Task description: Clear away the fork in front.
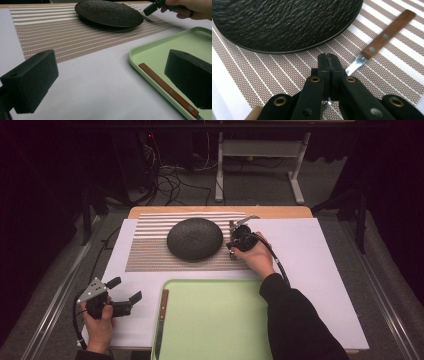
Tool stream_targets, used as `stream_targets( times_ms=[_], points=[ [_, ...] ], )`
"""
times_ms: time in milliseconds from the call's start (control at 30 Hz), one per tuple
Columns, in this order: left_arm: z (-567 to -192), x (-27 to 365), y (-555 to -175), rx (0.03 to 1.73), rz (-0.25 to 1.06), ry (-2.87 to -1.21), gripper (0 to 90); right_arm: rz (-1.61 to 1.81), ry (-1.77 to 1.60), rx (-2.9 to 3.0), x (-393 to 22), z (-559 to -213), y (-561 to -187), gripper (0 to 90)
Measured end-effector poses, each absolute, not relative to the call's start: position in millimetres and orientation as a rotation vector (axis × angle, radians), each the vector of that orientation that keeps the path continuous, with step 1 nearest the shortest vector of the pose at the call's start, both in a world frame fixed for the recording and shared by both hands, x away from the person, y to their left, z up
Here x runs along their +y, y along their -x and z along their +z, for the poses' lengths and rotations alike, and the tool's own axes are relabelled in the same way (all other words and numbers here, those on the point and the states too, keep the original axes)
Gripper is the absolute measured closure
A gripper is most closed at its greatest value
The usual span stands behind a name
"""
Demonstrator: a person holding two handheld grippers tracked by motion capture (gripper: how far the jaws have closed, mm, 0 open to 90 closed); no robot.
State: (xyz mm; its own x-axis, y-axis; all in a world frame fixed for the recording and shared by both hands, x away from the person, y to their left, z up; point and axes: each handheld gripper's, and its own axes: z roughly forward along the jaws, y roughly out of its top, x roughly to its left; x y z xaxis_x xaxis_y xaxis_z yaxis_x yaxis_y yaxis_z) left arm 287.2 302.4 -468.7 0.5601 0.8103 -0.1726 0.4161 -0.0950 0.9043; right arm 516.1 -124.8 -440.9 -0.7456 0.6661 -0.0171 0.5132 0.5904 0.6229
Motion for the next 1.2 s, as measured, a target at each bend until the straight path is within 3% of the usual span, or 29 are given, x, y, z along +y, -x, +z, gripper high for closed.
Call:
stream_targets(
  times_ms=[1200],
  points=[
    [-469, 301, -288, 1.033, 0.454, -1.730, 0.0, 0.800, -1.083, 2.587, -142, -448, -525, 90.0]
  ],
)
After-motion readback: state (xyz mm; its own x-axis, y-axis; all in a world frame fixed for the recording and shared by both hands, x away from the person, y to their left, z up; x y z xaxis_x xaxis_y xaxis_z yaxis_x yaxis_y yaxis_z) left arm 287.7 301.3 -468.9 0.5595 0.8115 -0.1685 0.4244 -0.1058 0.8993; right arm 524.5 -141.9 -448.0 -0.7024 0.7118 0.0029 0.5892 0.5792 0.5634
